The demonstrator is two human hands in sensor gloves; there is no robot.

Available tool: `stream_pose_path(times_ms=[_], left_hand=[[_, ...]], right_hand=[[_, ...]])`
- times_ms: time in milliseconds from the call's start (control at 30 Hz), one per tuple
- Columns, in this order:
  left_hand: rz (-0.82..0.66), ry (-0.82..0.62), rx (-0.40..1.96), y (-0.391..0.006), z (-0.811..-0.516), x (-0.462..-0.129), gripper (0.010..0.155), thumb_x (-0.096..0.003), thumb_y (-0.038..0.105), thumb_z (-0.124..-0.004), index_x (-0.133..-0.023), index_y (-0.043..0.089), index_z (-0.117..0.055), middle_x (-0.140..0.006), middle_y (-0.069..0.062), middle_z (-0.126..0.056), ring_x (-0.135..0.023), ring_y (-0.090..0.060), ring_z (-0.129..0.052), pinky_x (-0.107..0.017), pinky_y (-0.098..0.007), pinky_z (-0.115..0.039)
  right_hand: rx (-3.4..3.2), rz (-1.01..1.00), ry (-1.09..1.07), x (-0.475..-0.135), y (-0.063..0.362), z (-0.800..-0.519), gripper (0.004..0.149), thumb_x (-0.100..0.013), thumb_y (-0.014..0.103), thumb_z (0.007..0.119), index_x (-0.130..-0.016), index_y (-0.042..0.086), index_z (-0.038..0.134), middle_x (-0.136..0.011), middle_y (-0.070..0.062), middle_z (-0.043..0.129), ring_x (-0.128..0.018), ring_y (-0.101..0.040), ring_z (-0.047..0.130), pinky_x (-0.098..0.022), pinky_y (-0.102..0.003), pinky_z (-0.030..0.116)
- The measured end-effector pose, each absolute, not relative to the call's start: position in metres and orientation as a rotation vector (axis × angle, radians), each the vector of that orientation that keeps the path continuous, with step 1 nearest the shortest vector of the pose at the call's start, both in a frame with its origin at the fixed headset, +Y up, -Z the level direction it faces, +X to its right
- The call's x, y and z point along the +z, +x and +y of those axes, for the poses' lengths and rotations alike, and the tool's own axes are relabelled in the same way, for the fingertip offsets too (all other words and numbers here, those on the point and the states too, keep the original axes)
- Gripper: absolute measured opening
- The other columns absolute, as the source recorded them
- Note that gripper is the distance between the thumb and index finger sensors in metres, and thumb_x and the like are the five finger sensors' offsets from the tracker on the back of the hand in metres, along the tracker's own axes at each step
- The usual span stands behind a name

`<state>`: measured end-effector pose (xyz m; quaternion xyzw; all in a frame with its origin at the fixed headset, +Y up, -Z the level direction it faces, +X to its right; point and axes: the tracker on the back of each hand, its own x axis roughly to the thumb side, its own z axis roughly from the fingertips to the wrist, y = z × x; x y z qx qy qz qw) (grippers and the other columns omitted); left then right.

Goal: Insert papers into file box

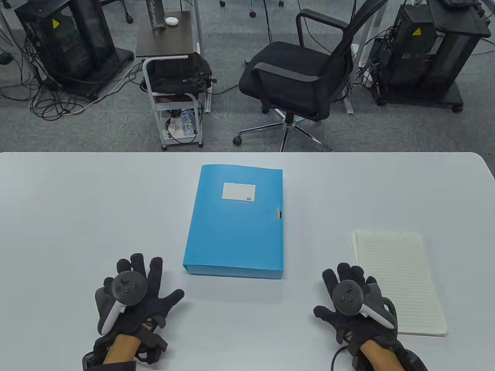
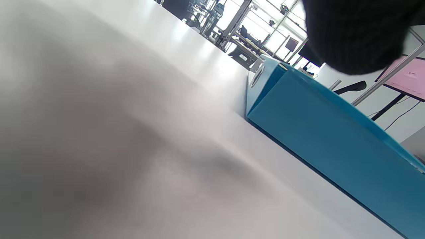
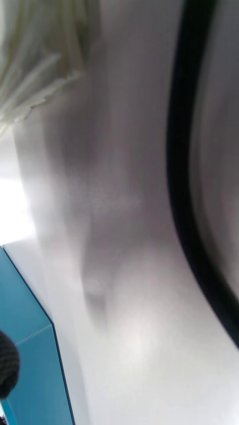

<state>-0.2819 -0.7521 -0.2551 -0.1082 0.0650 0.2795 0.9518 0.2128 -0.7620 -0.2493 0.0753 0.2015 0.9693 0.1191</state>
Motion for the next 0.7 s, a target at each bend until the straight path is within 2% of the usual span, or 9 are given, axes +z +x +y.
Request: stream_pose_path(times_ms=[500,633,700], left_hand=[[0.151,-0.223,0.581,-0.285,-0.752,-0.254,0.098,-0.0318,0.077,-0.069,-0.110,0.042,-0.021,-0.110,0.004,0.013,-0.100,-0.027,0.021,-0.060,-0.062,0.018],[0.159,-0.212,0.670,-0.281,-0.746,-0.261,0.099,-0.0324,0.077,-0.069,-0.111,0.039,-0.023,-0.112,0.001,0.010,-0.101,-0.030,0.018,-0.060,-0.063,0.017],[0.143,-0.173,0.786,-0.272,-0.734,-0.269,0.098,-0.0333,0.076,-0.070,-0.111,0.036,-0.026,-0.113,-0.001,0.007,-0.102,-0.032,0.015,-0.060,-0.064,0.015]], right_hand=[[2.822,0.592,0.216,-0.248,0.215,-0.762,0.087,-0.049,0.065,0.054,-0.101,0.030,-0.007,-0.104,-0.010,-0.024,-0.096,-0.044,-0.018,-0.064,-0.069,-0.006],[2.805,0.566,0.222,-0.247,0.215,-0.760,0.087,-0.049,0.064,0.054,-0.101,0.030,-0.007,-0.105,-0.010,-0.023,-0.096,-0.044,-0.016,-0.064,-0.070,-0.005],[2.802,0.576,0.227,-0.247,0.214,-0.760,0.087,-0.050,0.064,0.054,-0.101,0.030,-0.007,-0.105,-0.011,-0.023,-0.096,-0.044,-0.016,-0.064,-0.070,-0.005]])
